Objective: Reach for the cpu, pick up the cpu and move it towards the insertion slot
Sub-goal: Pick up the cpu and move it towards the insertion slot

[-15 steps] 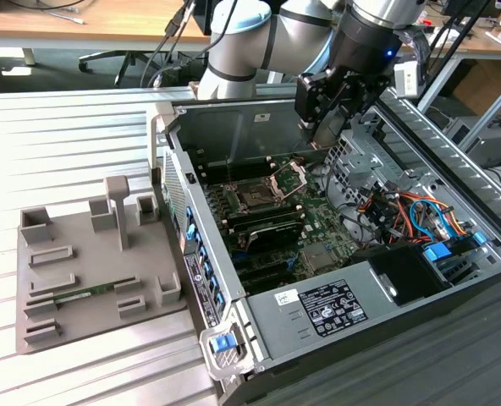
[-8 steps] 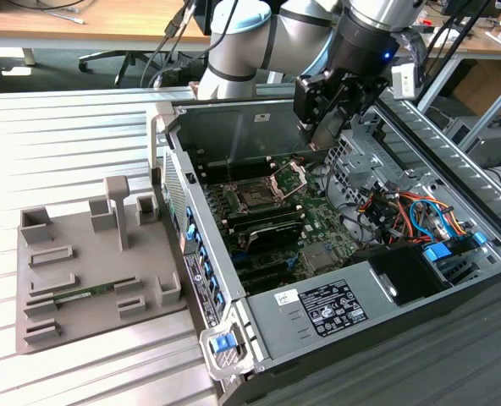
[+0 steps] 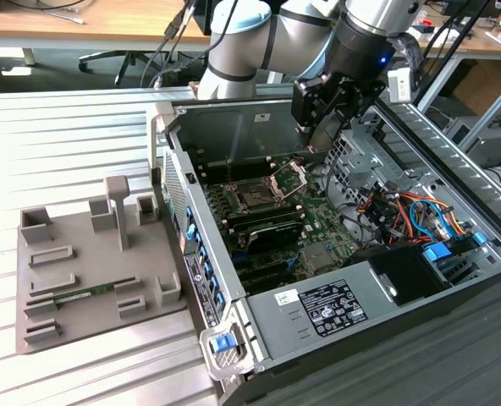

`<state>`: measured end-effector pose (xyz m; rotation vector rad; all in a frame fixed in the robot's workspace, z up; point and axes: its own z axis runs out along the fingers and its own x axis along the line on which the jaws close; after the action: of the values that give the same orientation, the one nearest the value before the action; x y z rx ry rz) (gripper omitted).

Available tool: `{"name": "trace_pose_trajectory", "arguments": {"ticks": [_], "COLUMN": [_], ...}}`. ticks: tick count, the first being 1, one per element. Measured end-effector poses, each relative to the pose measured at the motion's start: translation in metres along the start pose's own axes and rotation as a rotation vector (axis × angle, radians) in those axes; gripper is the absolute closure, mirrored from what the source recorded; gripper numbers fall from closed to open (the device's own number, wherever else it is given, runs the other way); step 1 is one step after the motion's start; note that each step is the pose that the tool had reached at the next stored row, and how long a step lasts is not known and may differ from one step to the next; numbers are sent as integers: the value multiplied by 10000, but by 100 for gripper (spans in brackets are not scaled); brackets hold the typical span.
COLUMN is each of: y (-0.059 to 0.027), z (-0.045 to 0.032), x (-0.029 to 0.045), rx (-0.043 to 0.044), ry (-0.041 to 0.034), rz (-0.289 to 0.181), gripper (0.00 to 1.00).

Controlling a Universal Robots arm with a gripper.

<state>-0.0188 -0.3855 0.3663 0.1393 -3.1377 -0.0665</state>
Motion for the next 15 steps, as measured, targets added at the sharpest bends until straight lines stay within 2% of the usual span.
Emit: {"name": "trace_pose_trajectory", "arguments": {"ticks": [15], "y": [148], "z": [169], "x": [-5], "rx": [0], "ry": [0], "rz": [0], "gripper": [45]}}
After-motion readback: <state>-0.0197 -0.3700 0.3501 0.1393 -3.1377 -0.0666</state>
